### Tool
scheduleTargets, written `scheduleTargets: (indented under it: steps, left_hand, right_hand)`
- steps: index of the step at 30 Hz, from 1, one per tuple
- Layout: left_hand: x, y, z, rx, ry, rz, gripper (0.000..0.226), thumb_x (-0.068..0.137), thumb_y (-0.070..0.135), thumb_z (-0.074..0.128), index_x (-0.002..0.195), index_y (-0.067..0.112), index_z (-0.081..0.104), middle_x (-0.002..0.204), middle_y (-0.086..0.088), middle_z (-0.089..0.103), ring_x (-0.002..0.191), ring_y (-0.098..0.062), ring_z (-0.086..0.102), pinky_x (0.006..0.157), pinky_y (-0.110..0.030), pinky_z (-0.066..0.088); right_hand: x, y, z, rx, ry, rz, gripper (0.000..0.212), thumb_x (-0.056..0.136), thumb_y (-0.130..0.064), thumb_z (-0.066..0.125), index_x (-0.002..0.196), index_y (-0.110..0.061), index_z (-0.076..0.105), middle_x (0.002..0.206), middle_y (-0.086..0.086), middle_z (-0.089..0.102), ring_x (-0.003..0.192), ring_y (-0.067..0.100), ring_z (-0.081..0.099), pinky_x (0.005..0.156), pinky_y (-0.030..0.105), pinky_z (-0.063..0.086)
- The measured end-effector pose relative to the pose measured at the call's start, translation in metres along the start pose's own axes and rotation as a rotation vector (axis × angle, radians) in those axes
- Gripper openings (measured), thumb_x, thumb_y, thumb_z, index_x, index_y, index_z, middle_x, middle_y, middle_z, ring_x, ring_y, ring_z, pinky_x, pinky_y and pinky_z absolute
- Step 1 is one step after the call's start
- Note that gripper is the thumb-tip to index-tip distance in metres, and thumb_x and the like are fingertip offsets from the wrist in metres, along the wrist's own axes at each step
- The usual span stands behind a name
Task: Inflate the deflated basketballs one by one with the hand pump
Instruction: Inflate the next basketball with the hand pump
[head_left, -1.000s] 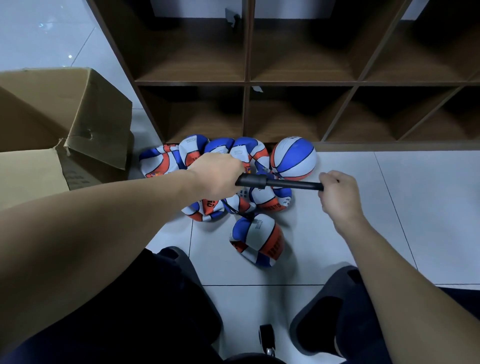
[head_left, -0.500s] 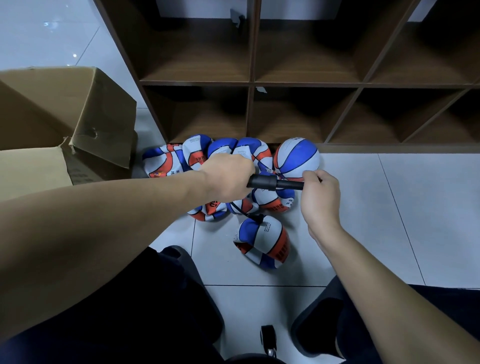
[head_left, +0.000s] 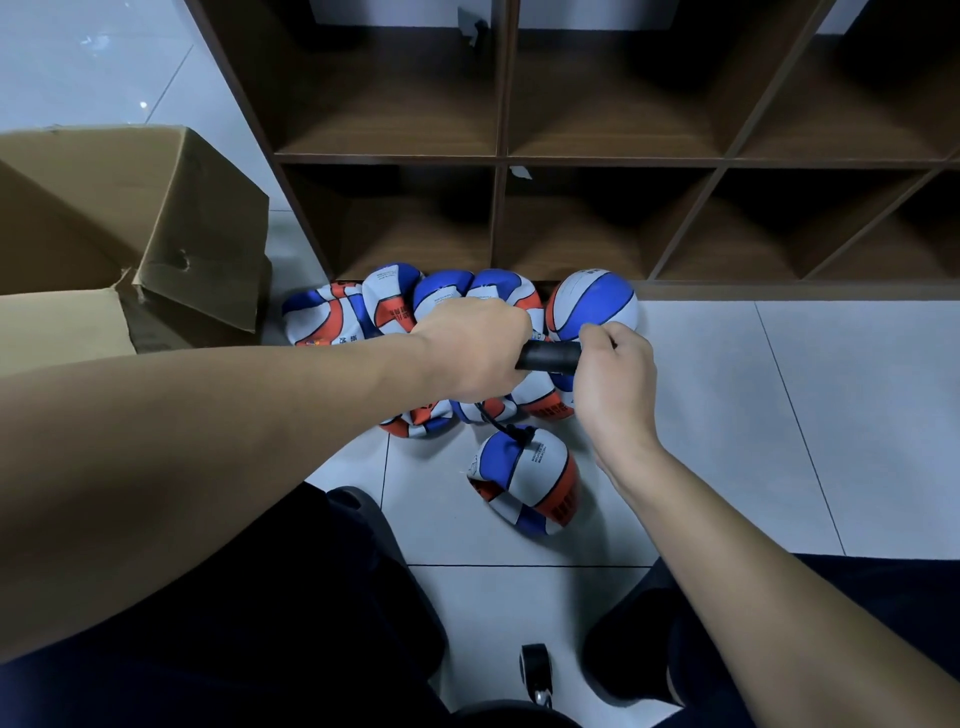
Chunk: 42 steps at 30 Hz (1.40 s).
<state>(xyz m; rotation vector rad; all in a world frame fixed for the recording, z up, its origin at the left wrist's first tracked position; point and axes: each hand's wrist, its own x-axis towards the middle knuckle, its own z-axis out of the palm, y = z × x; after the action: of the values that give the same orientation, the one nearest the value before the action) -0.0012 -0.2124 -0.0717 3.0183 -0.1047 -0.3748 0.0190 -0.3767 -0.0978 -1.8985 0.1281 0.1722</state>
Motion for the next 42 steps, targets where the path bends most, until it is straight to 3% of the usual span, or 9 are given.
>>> scheduleTargets:
  steps: [8,12,16,22,25,28,36,42]
  left_hand:
    - [0.002,-0.009,0.001,-0.09,0.017,0.01,0.025,0.1,0.039,0.058,0.082,0.023,0.066,0.065,0.001,0.062,0.057,-0.021,0.058,0.053,-0.034,0.048]
    - [0.0,-0.018,0.008,-0.092,0.004,-0.013,0.028,0.101,0.038,0.06,0.075,0.028,0.057,0.065,0.002,0.056,0.058,-0.018,0.056,0.051,-0.03,0.038]
    - [-0.002,-0.032,0.01,-0.091,-0.048,-0.031,0.032,0.102,0.044,0.061,0.076,0.027,0.06,0.064,0.003,0.059,0.055,-0.016,0.054,0.051,-0.03,0.041]
    - [-0.005,-0.027,0.009,-0.052,-0.051,-0.034,0.027,0.102,0.039,0.061,0.077,0.027,0.058,0.066,0.003,0.06,0.058,-0.018,0.057,0.053,-0.031,0.045]
    - [-0.008,-0.02,0.012,-0.038,-0.073,-0.049,0.019,0.1,0.034,0.058,0.083,0.027,0.06,0.071,0.002,0.062,0.064,-0.02,0.062,0.057,-0.034,0.053]
    - [-0.01,-0.016,0.013,-0.034,-0.074,-0.048,0.014,0.101,0.033,0.058,0.089,0.028,0.063,0.074,0.002,0.064,0.069,-0.021,0.065,0.06,-0.035,0.056]
    - [-0.008,-0.014,0.004,-0.05,-0.062,-0.049,0.02,0.098,0.025,0.059,0.077,0.027,0.055,0.067,0.004,0.058,0.061,-0.018,0.056,0.053,-0.029,0.039]
    - [-0.004,-0.007,0.005,-0.07,-0.065,-0.036,0.011,0.096,0.027,0.061,0.085,0.025,0.062,0.072,0.001,0.062,0.064,-0.02,0.06,0.055,-0.032,0.047]
  right_hand:
    - [0.018,-0.007,-0.02,-0.16,-0.079,-0.091,0.044,0.102,-0.027,0.056,0.064,-0.018,0.035,0.049,-0.011,0.035,0.052,0.012,0.032,0.051,0.03,0.029]
    - [0.039,0.002,-0.051,-0.125,-0.008,-0.001,0.036,0.089,-0.028,0.058,0.064,-0.017,0.034,0.061,0.002,0.031,0.064,0.025,0.03,0.059,0.042,0.026]
    - [0.044,0.005,-0.067,-0.08,0.055,0.074,0.042,0.089,-0.033,0.062,0.063,-0.018,0.032,0.07,0.011,0.026,0.072,0.035,0.025,0.061,0.046,0.025]
    - [0.028,0.011,-0.051,-0.053,0.064,0.084,0.049,0.093,-0.025,0.061,0.054,-0.023,0.032,0.051,-0.011,0.025,0.057,0.022,0.026,0.058,0.038,0.023]
    - [0.011,0.009,-0.03,-0.075,0.096,0.078,0.05,0.099,-0.032,0.06,0.057,-0.023,0.034,0.041,-0.013,0.033,0.051,0.016,0.031,0.055,0.037,0.026]
    - [0.003,0.01,-0.015,-0.069,0.095,0.094,0.051,0.102,-0.037,0.058,0.059,-0.02,0.036,0.047,-0.01,0.038,0.055,0.019,0.036,0.057,0.036,0.031]
    - [-0.002,-0.001,0.002,-0.085,0.032,0.058,0.046,0.107,-0.035,0.051,0.068,-0.014,0.04,0.065,-0.001,0.045,0.061,0.019,0.041,0.057,0.037,0.034]
    - [-0.005,-0.004,0.005,-0.096,-0.001,0.055,0.043,0.11,-0.039,0.046,0.075,-0.014,0.047,0.076,-0.001,0.053,0.067,0.015,0.049,0.059,0.031,0.038]
